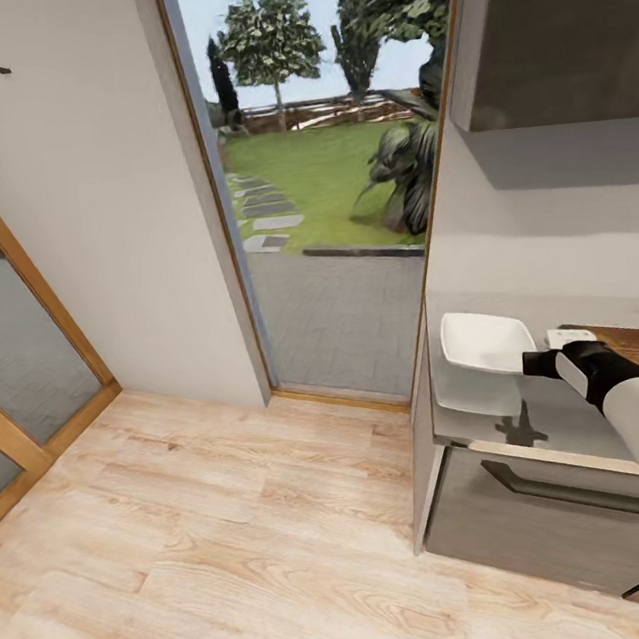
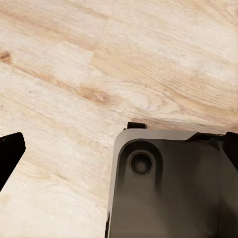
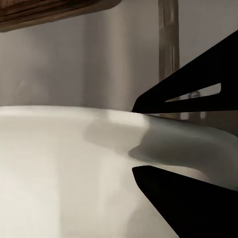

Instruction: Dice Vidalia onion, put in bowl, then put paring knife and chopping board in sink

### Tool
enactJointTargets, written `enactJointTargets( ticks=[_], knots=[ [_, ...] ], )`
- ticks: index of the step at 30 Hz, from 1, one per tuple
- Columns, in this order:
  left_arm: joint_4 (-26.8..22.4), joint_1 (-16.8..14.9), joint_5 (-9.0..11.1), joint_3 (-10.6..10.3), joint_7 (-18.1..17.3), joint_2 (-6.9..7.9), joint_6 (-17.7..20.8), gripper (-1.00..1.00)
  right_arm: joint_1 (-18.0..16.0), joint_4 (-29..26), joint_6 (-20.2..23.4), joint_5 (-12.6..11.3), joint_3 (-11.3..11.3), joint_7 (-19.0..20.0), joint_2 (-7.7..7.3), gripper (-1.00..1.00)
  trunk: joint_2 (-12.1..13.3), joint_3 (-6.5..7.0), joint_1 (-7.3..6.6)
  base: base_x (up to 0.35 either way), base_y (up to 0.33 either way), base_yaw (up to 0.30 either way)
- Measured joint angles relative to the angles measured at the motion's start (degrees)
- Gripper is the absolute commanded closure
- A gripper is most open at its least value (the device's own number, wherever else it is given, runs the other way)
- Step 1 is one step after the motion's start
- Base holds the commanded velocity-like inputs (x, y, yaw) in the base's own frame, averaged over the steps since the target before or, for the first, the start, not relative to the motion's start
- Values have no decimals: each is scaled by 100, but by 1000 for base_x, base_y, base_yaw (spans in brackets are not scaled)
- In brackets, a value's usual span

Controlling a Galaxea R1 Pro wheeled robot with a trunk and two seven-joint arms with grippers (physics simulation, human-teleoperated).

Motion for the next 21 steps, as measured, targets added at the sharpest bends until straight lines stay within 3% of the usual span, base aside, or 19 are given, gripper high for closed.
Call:
enactJointTargets(
  ticks=[21],
  knots=[
    [0,0,0,0,0,0,0,-100,-1,149,-83,11,-9,-1,-17,100,0,0,0,0,0,0]
  ],
)
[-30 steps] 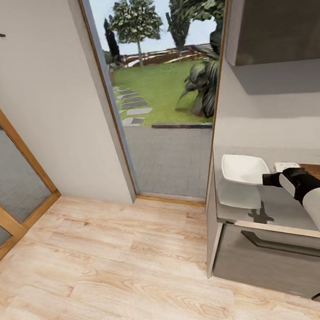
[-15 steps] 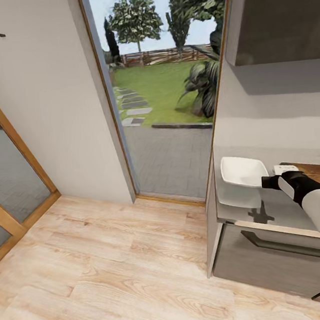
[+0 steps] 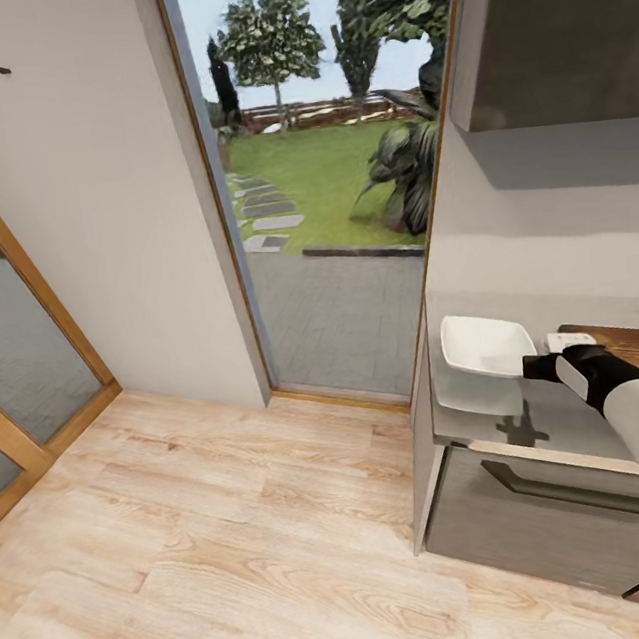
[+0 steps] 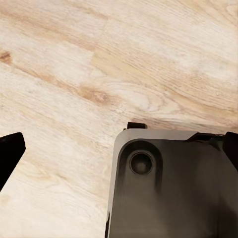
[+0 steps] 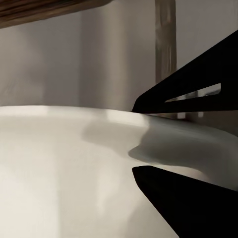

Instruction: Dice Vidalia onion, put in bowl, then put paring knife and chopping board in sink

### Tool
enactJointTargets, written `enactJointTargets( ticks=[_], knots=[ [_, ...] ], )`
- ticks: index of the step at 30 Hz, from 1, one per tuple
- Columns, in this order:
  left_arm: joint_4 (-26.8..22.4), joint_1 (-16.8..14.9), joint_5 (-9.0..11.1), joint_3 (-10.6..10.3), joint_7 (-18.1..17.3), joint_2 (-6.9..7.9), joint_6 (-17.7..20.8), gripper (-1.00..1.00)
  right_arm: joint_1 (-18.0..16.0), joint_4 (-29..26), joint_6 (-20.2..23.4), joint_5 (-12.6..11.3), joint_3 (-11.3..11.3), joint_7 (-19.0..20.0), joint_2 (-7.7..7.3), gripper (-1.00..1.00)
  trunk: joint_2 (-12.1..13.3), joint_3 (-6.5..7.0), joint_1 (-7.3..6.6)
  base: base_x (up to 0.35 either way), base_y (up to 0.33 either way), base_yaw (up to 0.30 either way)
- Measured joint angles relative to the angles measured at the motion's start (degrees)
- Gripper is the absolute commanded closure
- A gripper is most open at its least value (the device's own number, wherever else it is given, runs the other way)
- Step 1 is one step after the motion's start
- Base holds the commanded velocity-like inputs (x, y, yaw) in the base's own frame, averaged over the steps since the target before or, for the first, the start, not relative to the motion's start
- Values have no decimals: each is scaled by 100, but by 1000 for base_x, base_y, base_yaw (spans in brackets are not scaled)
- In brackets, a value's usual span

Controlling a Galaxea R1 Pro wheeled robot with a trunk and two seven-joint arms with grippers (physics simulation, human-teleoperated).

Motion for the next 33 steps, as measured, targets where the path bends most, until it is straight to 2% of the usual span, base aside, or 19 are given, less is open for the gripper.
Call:
enactJointTargets(
  ticks=[29,30,33],
  knots=[
    [1,0,0,0,0,0,0,-100,-5,46,-33,-1,-55,-8,-1,100,-2,2,-1,0,0,0],
    [1,0,0,0,0,0,0,-100,-5,50,-45,-3,-43,-9,-1,-100,-2,1,-1,0,0,0],
    [0,0,0,0,0,0,0,-100,0,64,-92,-5,-5,-6,-4,-100,0,0,0,0,0,0]
  ],
)
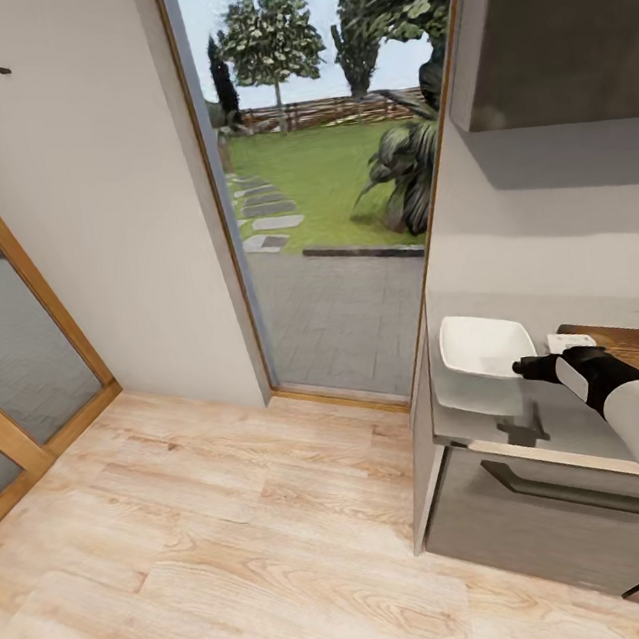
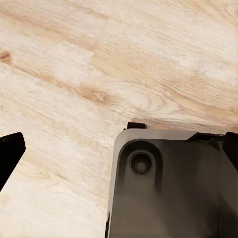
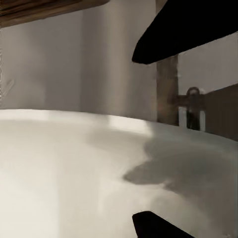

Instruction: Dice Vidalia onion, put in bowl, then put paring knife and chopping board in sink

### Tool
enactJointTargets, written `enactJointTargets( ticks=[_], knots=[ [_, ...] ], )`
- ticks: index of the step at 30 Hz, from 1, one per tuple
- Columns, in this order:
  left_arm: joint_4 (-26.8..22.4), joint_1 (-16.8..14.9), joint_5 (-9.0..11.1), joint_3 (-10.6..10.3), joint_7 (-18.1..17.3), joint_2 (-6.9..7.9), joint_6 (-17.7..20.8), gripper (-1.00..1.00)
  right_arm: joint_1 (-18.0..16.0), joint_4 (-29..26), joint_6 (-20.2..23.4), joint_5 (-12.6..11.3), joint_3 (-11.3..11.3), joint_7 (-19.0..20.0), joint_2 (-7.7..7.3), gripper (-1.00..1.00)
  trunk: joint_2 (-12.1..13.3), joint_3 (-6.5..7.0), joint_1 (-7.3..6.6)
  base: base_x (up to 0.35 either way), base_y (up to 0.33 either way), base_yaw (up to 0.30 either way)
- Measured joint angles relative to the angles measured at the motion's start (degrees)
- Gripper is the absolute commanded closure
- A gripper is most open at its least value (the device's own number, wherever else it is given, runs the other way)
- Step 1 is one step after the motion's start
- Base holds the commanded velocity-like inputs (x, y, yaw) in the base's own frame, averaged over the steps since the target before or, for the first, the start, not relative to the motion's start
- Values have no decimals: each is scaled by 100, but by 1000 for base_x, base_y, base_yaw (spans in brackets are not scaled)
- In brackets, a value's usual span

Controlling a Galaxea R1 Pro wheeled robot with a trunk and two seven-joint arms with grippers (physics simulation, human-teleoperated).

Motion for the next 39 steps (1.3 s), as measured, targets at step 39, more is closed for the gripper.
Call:
enactJointTargets(
  ticks=[39],
  knots=[
    [0,0,0,-7,0,0,0,-100,0,-91,-150,-6,-13,36,-20,-100,0,0,0,0,0,0]
  ],
)
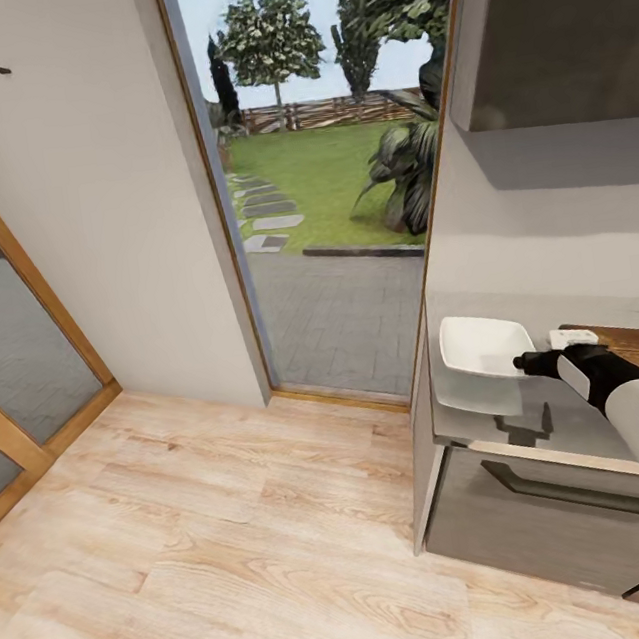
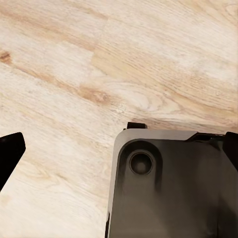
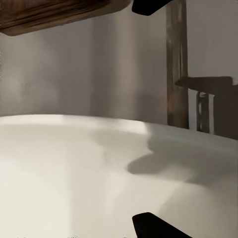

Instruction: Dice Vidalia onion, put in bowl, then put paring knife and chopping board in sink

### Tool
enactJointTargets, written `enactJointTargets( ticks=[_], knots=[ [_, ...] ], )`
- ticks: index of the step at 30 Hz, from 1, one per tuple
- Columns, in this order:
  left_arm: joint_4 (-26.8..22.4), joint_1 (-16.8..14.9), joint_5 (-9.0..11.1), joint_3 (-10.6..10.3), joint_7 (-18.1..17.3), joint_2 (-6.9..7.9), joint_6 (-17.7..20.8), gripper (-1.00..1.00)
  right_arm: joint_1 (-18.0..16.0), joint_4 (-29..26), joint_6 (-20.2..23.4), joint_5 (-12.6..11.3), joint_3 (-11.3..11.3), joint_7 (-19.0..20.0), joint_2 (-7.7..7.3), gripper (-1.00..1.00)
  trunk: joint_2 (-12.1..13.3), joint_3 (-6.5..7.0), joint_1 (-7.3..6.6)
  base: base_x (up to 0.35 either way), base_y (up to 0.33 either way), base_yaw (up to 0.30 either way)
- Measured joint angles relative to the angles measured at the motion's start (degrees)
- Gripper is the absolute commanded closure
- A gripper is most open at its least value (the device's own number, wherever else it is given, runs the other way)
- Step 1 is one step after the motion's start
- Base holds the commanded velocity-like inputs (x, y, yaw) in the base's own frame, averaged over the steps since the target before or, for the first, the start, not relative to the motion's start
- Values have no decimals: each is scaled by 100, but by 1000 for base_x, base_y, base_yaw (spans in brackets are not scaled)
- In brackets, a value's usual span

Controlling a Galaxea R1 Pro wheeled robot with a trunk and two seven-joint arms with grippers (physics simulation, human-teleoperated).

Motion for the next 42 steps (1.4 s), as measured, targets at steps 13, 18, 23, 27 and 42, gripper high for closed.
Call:
enactJointTargets(
  ticks=[13,18,23,27,42],
  knots=[
    [3,0,-8,-1,0,0,-1,-100,0,-953,203,-17,-6,225,-9,-100,0,0,0,-3,0,0],
    [9,0,-8,-2,0,0,-1,-100,0,-1234,464,-15,1,326,-12,-100,0,0,3,-212,0,0],
    [10,0,-8,-9,0,-7,0,-100,1,-1308,535,-15,-1,350,-12,-100,0,0,4,-313,0,0],
    [10,0,-8,-10,0,-8,0,-100,1,-1318,550,-11,-1,353,-18,-100,0,0,4,-333,0,0],
    [25,0,-8,-13,0,-9,0,-100,0,-1317,560,2,-2,353,-42,-100,1,0,3,-323,-82,0]
  ],
)
